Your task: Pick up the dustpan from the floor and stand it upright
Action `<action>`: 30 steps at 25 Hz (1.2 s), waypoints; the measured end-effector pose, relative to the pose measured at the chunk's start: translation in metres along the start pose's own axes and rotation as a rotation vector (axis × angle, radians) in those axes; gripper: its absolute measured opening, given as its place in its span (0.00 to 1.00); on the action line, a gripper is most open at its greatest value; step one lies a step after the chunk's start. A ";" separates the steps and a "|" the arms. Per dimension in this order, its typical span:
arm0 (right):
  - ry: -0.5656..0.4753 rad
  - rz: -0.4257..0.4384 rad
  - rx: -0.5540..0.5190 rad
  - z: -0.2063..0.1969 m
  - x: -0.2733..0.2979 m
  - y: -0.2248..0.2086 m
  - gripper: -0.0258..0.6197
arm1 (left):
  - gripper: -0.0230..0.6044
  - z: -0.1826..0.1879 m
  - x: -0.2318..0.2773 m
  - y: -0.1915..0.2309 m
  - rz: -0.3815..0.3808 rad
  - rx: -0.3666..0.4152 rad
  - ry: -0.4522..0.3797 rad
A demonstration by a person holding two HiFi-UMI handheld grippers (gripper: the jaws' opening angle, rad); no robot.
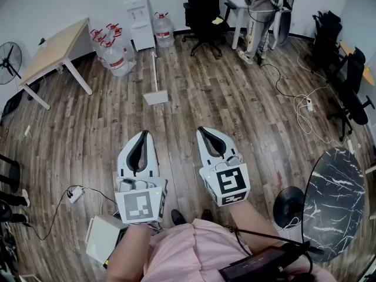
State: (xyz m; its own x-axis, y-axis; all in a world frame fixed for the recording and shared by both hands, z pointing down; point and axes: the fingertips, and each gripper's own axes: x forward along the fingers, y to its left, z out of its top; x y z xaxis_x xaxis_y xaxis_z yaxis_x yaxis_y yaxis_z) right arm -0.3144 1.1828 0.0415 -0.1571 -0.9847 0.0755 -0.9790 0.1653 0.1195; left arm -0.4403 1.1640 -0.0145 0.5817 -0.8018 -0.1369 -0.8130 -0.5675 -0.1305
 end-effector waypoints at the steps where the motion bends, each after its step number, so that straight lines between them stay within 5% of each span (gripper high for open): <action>1: -0.001 0.000 0.001 -0.001 -0.001 -0.002 0.04 | 0.06 0.000 0.001 -0.002 0.000 0.000 0.000; 18: 0.007 0.011 0.040 -0.019 -0.014 -0.049 0.04 | 0.06 -0.005 0.030 -0.047 0.005 -0.001 0.009; 19: -0.006 0.017 0.047 -0.019 -0.015 -0.053 0.07 | 0.06 -0.005 0.032 -0.050 0.015 -0.001 0.005; 20: -0.017 0.031 0.057 -0.019 -0.016 -0.056 0.23 | 0.07 -0.005 0.034 -0.053 0.020 -0.003 0.002; 21: -0.024 0.046 0.066 -0.019 -0.016 -0.060 0.41 | 0.19 -0.006 0.038 -0.056 0.020 -0.009 0.000; 22: -0.030 0.055 0.071 -0.020 -0.015 -0.065 0.47 | 0.35 -0.006 0.041 -0.059 0.019 -0.018 -0.003; 30: 0.003 0.000 0.068 -0.038 0.018 -0.117 0.53 | 0.40 -0.027 0.090 -0.064 0.002 -0.049 0.013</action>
State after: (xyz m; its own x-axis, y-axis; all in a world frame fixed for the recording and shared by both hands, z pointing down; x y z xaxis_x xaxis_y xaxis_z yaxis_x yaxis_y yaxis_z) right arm -0.1979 1.1481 0.0665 -0.1572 -0.9844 0.0790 -0.9855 0.1616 0.0522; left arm -0.3366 1.1226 0.0079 0.5801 -0.8050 -0.1246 -0.8145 -0.5743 -0.0816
